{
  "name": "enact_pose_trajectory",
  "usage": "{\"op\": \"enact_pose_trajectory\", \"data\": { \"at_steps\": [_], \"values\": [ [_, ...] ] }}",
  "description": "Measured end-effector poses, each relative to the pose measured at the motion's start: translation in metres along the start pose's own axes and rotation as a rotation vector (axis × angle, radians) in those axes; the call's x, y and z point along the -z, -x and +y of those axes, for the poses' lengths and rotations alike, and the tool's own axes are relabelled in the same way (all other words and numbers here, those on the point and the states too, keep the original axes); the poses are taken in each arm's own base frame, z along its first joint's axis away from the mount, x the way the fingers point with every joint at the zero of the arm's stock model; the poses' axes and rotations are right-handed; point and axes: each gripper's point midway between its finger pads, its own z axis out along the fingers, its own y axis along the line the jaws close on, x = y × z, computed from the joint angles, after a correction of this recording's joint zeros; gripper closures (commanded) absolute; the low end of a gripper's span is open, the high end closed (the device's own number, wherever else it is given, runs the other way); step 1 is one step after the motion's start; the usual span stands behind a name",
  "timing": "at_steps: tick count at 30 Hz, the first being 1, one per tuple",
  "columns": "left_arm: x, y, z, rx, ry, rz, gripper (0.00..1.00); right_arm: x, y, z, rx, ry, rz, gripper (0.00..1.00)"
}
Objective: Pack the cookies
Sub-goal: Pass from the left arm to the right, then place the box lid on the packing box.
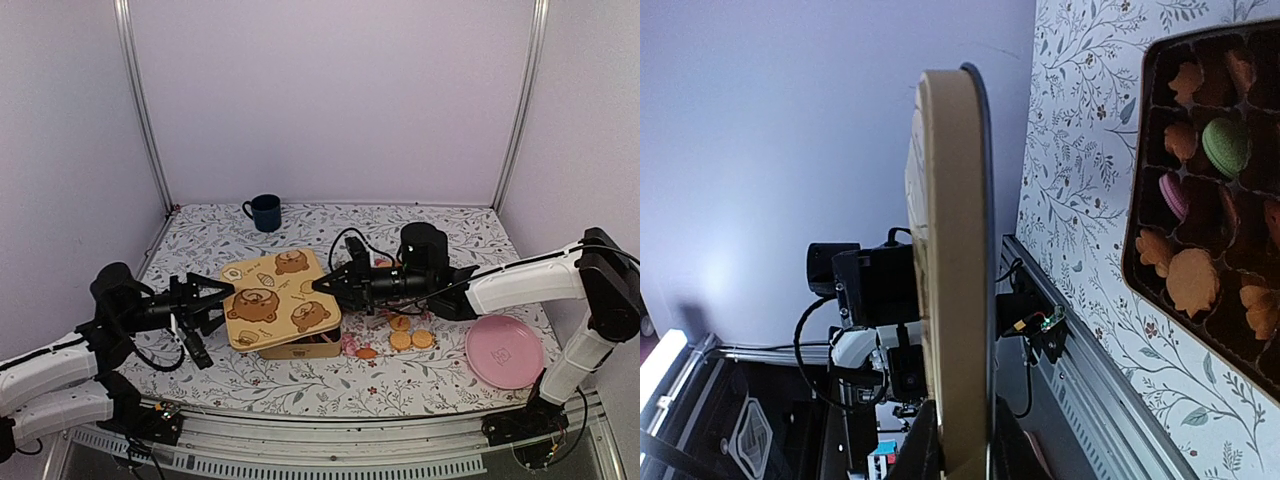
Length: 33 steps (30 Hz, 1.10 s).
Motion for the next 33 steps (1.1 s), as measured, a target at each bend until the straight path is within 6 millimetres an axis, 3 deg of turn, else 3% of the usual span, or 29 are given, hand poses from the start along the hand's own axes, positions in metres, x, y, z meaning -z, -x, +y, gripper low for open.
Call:
{"op": "enact_pose_trajectory", "data": {
  "at_steps": [5,10,14,19,23,27,33],
  "values": [
    [-0.006,-0.011,-0.047,0.119,-0.181,0.066,0.28,0.003,0.009,-0.001,-0.029,0.009,-0.039,0.95],
    [-0.002,-0.022,-0.077,0.183,-0.314,0.145,0.01,0.005,0.021,-0.006,-0.038,0.019,-0.065,0.96],
    [0.002,-0.031,-0.086,0.227,-0.385,0.205,0.01,0.008,0.038,-0.022,-0.059,-0.002,-0.092,0.96],
    [0.012,-0.039,-0.096,0.322,-0.463,0.280,0.01,0.010,0.053,-0.056,-0.088,-0.060,-0.089,0.96],
    [0.019,-0.055,-0.105,0.510,-0.554,0.371,0.01,0.006,0.056,-0.079,-0.097,-0.097,-0.067,0.96],
    [0.020,-0.077,-0.102,0.688,-0.591,0.470,0.01,0.001,0.054,-0.094,-0.092,-0.118,-0.043,0.95],
    [0.027,-0.076,-0.120,0.940,-0.674,0.562,0.03,-0.002,0.054,-0.108,-0.083,-0.136,-0.021,0.88]
  ]
}}
